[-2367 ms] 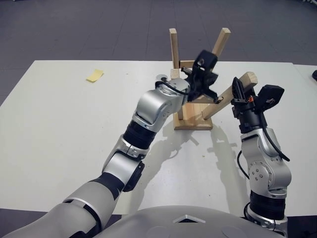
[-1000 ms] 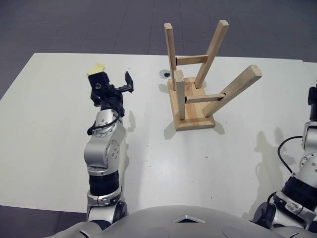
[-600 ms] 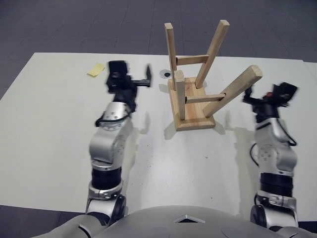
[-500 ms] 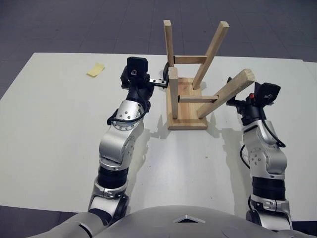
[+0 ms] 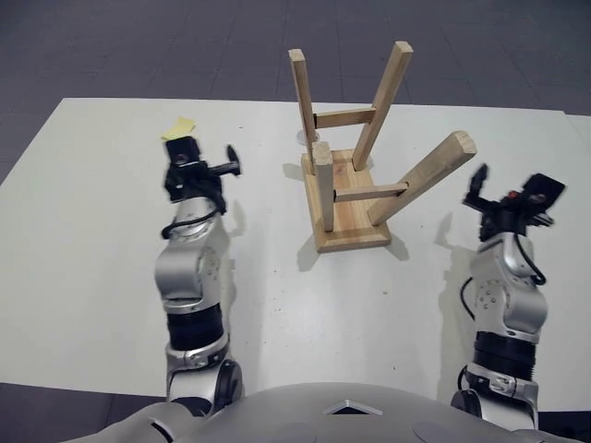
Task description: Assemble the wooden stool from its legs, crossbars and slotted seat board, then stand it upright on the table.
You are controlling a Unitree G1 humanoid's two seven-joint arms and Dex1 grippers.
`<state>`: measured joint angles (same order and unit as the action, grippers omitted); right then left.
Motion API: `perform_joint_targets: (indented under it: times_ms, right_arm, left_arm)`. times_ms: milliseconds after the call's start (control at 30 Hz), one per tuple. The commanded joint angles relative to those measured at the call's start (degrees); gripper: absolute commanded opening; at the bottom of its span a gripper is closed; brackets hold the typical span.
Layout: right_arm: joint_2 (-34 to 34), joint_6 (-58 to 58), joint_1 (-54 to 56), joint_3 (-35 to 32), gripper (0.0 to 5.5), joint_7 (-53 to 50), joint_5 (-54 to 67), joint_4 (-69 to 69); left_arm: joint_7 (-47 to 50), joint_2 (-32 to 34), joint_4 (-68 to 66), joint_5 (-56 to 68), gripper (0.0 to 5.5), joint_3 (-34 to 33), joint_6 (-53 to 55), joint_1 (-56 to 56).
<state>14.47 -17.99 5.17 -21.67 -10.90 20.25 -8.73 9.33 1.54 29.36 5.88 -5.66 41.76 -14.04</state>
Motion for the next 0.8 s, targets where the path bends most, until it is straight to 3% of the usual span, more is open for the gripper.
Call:
perform_joint_targets:
  times_ms: [33,133,267,467,567,800]
  right_arm:
    - [-1.46,-2.54,-0.52,12.54,5.38,12.9,4.85,-11.09]
    - [-3.6,-6.35,-2.9,19.47,5.38,15.39,7.65,-18.91]
    - [-4.78,-8.08,-5.68,20.07,5.38,13.5,5.54,-17.71]
    - [-8.2,-7.65,-4.21,13.04,5.38,2.51,-1.79,-9.94]
    - [-8.11,-6.9,-3.79,10.77,5.38,2.22,-2.3,-9.3]
    - [-7.21,-5.97,-0.14,6.48,5.38,1.66,-3.17,-7.98]
  left_arm:
    - [-15.0,7.07,11.4,5.52,5.4,17.86,3.92,2.02]
    - [-16.42,8.01,6.68,4.91,5.4,23.42,8.9,2.45]
    - [-14.03,5.0,-1.0,2.59,5.4,22.16,10.42,-0.19]
    - [-4.25,-0.69,-6.72,-1.06,5.4,10.54,5.98,-2.28]
    - [-2.51,-2.02,-5.41,-0.08,5.4,4.88,2.72,-1.42]
    - [1.43,-3.75,-17.34,-1.19,5.4,-0.55,-9.61,-4.97]
